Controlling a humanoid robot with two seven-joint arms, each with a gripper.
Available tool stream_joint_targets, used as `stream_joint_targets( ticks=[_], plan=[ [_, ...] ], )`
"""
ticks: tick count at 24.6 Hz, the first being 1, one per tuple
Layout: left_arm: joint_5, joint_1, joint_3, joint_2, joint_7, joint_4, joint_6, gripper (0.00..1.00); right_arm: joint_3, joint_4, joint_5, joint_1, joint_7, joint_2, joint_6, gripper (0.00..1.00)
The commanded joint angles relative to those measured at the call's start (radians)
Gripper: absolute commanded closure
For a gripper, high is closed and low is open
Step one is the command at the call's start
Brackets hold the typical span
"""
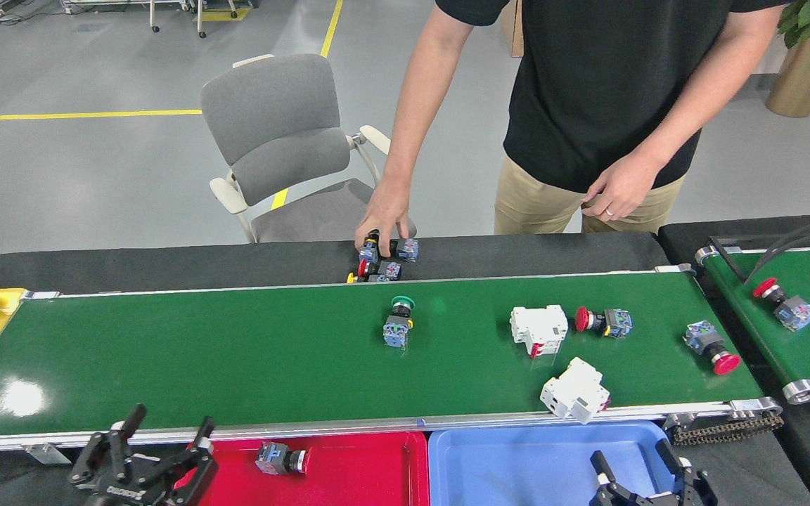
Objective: Pick switch part from conveyor to tray
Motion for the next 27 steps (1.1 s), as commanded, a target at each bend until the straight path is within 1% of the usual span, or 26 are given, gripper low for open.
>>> stream_joint_targets(
  ticks=[1,3,6,8,10,14,17,20,23,24,25,26,27],
  plan=[
    [-0.016,-0.034,-0.028,-0.012,-0.011,0.007,0.027,0.00,0.004,-0.006,0.026,-0.018,-0.009,-0.013,0.055,0.02],
    [-0.025,-0.052,-0.057,-0.024,-0.014,0.020,0.027,0.00,0.028,0.010,0.064,-0.042,-0.005,-0.017,0.051,0.01],
    [-0.053,-0.096,-0.120,-0.041,-0.054,0.058,0.030,0.00,0.125,0.049,0.078,-0.088,0.021,-0.044,0.049,0.01],
    [-0.056,-0.161,-0.146,-0.075,-0.067,0.133,0.044,0.00,0.186,0.082,0.076,-0.140,0.041,-0.079,0.049,0.01],
    [-0.057,-0.228,-0.149,-0.098,-0.067,0.217,0.057,0.00,0.234,0.105,0.076,-0.180,0.048,-0.090,0.048,0.01],
    [-0.057,-0.320,-0.155,-0.105,-0.067,0.331,0.072,0.00,0.285,0.138,0.076,-0.248,0.074,-0.090,0.045,0.01],
    [-0.057,-0.373,-0.155,-0.105,-0.066,0.391,0.081,0.00,0.352,0.192,0.076,-0.306,0.093,-0.088,0.046,0.01],
    [-0.057,-0.391,-0.163,-0.105,-0.067,0.422,0.081,0.00,0.424,0.261,0.076,-0.372,0.094,-0.079,0.054,0.01],
    [-0.059,-0.408,-0.180,-0.105,-0.066,0.454,0.086,0.00,0.467,0.316,0.081,-0.413,0.094,-0.065,0.058,0.02],
    [-0.059,-0.417,-0.185,-0.105,-0.067,0.474,0.096,0.00,0.476,0.330,0.081,-0.421,0.094,-0.060,0.058,0.04],
    [-0.059,-0.429,-0.192,-0.105,-0.066,0.495,0.112,0.00,0.484,0.338,0.079,-0.426,0.096,-0.059,0.058,0.12],
    [-0.059,-0.443,-0.203,-0.105,-0.064,0.517,0.130,0.00,0.490,0.339,0.079,-0.427,0.096,-0.059,0.058,0.27],
    [-0.057,-0.457,-0.214,-0.104,-0.063,0.535,0.149,0.00,0.493,0.339,0.081,-0.430,0.096,-0.059,0.057,0.44]
  ],
)
